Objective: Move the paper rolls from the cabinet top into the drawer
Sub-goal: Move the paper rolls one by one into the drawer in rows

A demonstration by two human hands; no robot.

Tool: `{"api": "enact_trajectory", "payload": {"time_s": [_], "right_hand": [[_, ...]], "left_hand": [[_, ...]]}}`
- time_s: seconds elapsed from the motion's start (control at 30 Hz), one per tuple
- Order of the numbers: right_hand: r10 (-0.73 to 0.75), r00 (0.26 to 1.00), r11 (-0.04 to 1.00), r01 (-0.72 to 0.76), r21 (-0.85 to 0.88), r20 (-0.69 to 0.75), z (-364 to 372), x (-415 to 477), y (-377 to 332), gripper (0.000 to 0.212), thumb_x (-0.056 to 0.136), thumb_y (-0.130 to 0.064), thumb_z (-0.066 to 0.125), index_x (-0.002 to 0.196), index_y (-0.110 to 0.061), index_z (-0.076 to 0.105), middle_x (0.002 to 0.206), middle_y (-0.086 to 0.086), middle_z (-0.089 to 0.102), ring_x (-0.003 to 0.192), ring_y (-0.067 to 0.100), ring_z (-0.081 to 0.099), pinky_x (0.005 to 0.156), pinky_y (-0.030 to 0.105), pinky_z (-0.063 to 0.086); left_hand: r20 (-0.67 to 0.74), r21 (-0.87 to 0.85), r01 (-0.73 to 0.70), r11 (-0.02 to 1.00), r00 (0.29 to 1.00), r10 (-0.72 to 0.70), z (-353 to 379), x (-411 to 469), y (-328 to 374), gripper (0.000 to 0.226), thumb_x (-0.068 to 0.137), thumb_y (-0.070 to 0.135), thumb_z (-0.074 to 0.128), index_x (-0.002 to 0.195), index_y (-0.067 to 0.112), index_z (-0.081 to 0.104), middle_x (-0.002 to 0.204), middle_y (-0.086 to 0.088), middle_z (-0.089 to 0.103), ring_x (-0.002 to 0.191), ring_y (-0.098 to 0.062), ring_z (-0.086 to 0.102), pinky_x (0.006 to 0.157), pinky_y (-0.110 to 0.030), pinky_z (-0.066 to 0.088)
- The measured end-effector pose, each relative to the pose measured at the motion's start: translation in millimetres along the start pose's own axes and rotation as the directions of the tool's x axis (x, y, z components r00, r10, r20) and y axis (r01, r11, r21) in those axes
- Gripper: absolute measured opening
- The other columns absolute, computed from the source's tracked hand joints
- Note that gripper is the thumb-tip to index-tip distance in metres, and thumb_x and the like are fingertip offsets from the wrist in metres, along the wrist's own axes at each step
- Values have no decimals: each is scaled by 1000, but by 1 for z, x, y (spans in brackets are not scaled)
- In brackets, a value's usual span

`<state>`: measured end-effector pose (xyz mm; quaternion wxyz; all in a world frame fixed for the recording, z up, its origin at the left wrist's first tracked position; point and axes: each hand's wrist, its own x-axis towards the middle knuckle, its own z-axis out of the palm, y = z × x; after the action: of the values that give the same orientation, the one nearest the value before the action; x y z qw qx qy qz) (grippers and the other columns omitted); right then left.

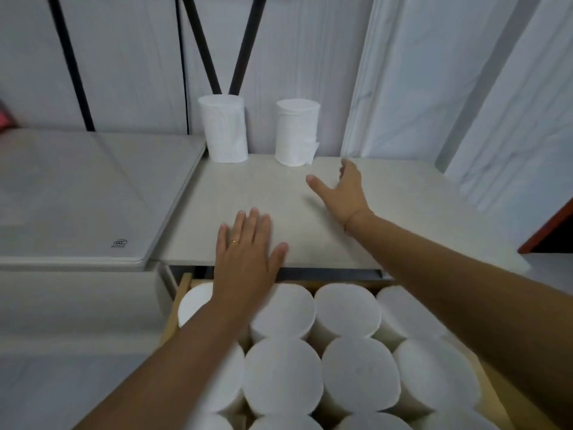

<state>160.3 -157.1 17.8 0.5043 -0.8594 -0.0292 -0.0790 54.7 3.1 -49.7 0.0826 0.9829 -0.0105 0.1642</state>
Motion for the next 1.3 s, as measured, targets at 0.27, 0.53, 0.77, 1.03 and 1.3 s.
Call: {"api": "enact_trajectory", "payload": {"time_s": [0.27,0.53,0.77,1.03,1.3], "right_hand": [[-25,991,1000,26,6,-129,50,110,-3,109,73,-49,75,151,-10,9,159,9,16,146,25,19,116,40,20],[1,985,1000,3,21,-170,80,162,7,123,66,-47,81,152,-15,-2,159,11,16,145,31,21,116,45,20],[-4,975,998,17,57,-222,94,179,2,121,64,-45,82,150,-14,2,153,13,25,138,32,31,112,47,27],[-63,973,998,60,-19,-222,77,157,10,98,64,-44,79,135,-5,25,137,12,40,126,28,44,105,39,38],[-151,977,988,152,-3,-151,22,63,27,95,63,-35,85,131,-3,27,135,13,40,126,22,42,107,34,37]], "left_hand": [[150,23,-100,995,984,96,8,32,-1,79,83,61,-9,149,21,8,159,-1,7,146,-19,3,118,-41,2],[137,-2,-100,995,986,99,7,29,-1,78,85,59,-9,149,21,12,159,-2,13,145,-18,8,117,-41,5],[116,-17,-96,995,988,98,7,28,-1,72,90,55,2,148,18,23,156,-4,23,144,-20,18,117,-42,10],[100,-3,-87,996,991,87,7,28,-1,71,89,55,2,148,20,19,157,-2,21,144,-19,15,117,-40,6],[140,16,-77,997,987,74,8,30,-2,71,87,56,1,149,24,16,158,1,16,145,-16,10,117,-39,5]]}}
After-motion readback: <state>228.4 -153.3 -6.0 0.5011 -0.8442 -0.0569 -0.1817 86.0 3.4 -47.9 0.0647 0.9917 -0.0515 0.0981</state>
